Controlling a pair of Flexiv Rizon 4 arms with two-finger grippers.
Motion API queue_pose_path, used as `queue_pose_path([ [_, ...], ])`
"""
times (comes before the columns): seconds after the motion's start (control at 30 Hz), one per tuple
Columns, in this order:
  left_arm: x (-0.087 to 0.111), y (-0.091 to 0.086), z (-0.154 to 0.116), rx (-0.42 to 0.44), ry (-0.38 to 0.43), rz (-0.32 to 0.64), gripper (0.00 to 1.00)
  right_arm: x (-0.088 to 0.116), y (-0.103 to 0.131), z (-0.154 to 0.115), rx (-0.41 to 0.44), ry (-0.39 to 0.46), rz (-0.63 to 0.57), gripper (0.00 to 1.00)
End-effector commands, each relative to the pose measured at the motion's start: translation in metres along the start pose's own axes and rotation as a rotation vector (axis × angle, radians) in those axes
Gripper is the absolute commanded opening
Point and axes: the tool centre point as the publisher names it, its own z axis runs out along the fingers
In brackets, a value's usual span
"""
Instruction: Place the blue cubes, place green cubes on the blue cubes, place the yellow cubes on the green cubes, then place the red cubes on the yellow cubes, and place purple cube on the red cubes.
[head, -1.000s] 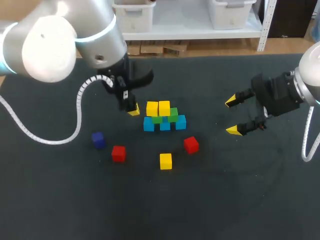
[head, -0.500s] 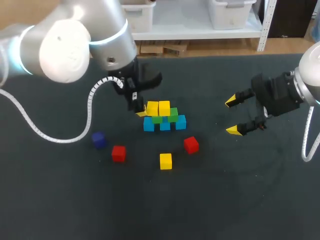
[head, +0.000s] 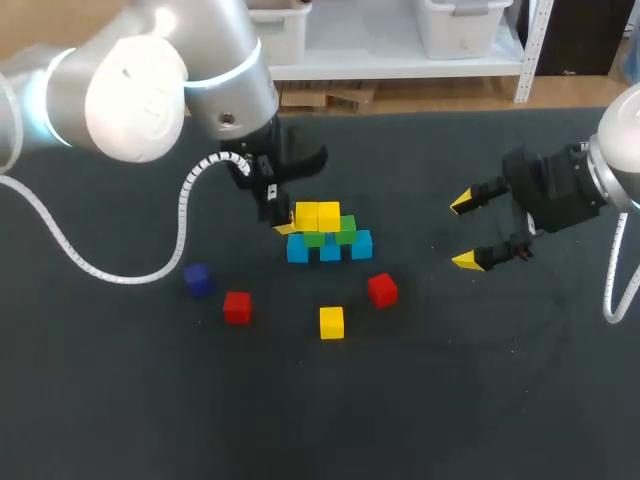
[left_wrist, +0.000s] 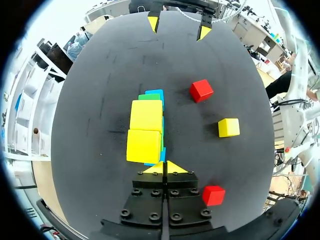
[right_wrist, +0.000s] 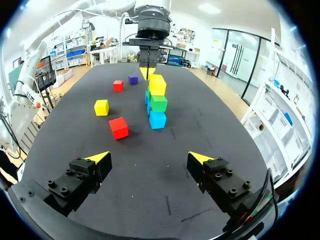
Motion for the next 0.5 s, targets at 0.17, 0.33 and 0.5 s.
queue_pose_path([
  [0.17, 0.004, -0.003, -0.004, 0.005, 0.011, -0.006, 0.0, 0.0, 0.0, 0.0, 0.001, -0.003, -0.001, 1.0],
  [0.33, 0.015, -0.01, -0.017, -0.02, 0.003, -0.011, 0.0, 0.0, 0.0, 0.0, 0.001, -0.003, -0.001, 1.0],
  [0.5, 0.034, -0.018, -0.038, -0.057, -0.069, -0.048, 0.16, 0.0, 0.0, 0.0, 0.001, -0.003, -0.001, 1.0],
])
